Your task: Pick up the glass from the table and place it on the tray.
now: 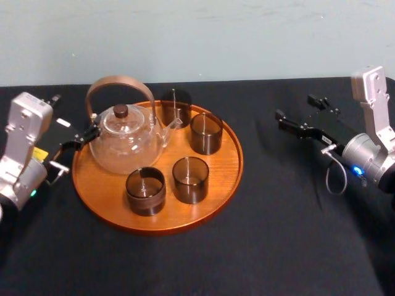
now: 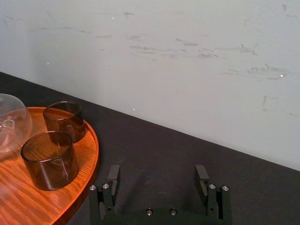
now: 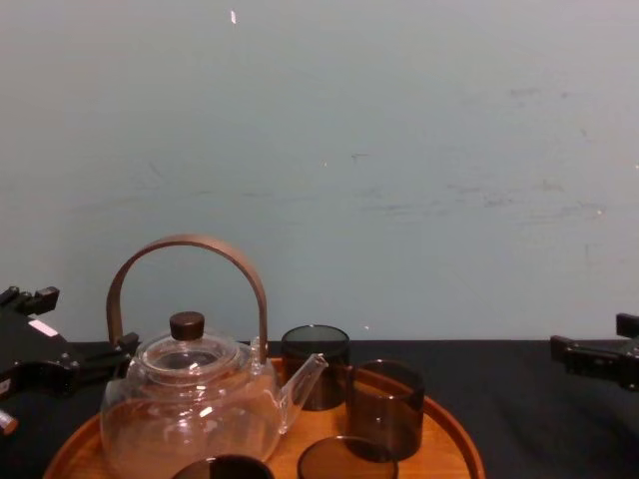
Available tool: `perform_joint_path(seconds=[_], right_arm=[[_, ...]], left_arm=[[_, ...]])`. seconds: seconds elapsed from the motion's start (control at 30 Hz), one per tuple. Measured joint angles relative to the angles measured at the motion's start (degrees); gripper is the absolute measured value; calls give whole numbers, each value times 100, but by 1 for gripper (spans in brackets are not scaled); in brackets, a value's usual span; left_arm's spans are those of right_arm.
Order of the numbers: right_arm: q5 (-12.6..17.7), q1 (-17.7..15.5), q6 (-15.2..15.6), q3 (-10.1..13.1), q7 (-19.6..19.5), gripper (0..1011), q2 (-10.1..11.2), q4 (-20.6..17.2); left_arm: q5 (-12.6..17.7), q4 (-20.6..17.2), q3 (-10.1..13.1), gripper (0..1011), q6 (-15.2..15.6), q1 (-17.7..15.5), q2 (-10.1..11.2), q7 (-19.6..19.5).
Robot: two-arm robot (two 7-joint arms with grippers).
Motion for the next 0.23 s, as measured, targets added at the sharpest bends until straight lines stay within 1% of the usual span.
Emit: perform_joint_path(seconds=[0.23], right_arm=[[-1, -3, 3, -10, 11, 1002, 3, -6]], left_arm=[[0, 0, 0, 1009, 0, 0, 0, 0]])
